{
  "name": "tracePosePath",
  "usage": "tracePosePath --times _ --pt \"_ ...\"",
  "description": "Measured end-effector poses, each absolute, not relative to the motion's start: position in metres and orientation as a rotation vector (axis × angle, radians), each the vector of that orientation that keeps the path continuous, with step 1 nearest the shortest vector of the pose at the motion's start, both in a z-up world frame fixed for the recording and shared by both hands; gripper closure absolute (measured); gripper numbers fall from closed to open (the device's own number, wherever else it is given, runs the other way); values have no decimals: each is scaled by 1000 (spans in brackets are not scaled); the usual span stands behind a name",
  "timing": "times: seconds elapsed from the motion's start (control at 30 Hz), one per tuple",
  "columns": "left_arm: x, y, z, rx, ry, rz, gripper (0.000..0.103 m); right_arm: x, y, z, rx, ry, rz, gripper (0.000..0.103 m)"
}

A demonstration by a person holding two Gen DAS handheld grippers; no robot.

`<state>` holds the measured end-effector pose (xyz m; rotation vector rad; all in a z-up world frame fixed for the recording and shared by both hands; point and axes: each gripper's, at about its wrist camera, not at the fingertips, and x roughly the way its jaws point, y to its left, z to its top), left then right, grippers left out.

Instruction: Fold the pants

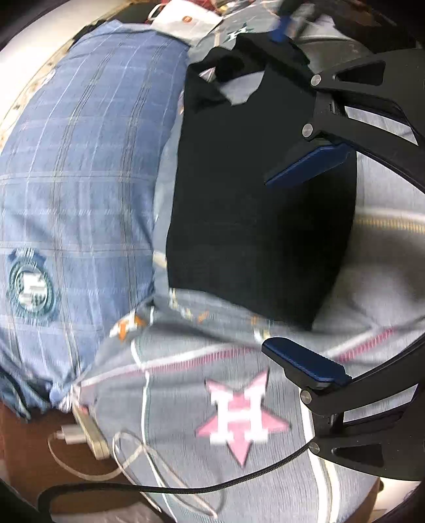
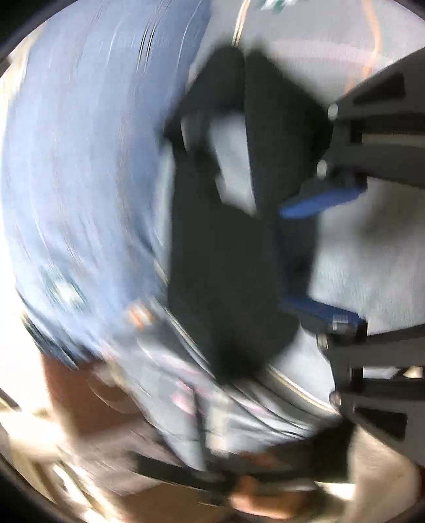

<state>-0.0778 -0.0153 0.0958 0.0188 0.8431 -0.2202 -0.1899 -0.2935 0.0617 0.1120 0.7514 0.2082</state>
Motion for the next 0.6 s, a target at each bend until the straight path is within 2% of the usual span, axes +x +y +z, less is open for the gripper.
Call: tracePosePath --times 0.17,0.43,0.47,0.5,0.53,0.6 --pt "-77 -63 85 47 890 -343 11 -197 -396 71 390 718 -96 43" --pt "-82 -145 74 178 903 -488 11 -133 -481 23 701 823 -157 42" --pt "-83 -150 72 189 906 -494 11 -124 -483 16 728 840 -131 46" --pt "-83 -154 70 195 914 -498 11 -121 -485 8 734 841 -109 55" --pt "-84 -156 69 195 919 -502 11 -117 -484 9 697 833 -101 80" --pt "-85 -160 66 189 931 -517 11 -119 -476 21 642 827 -67 88"
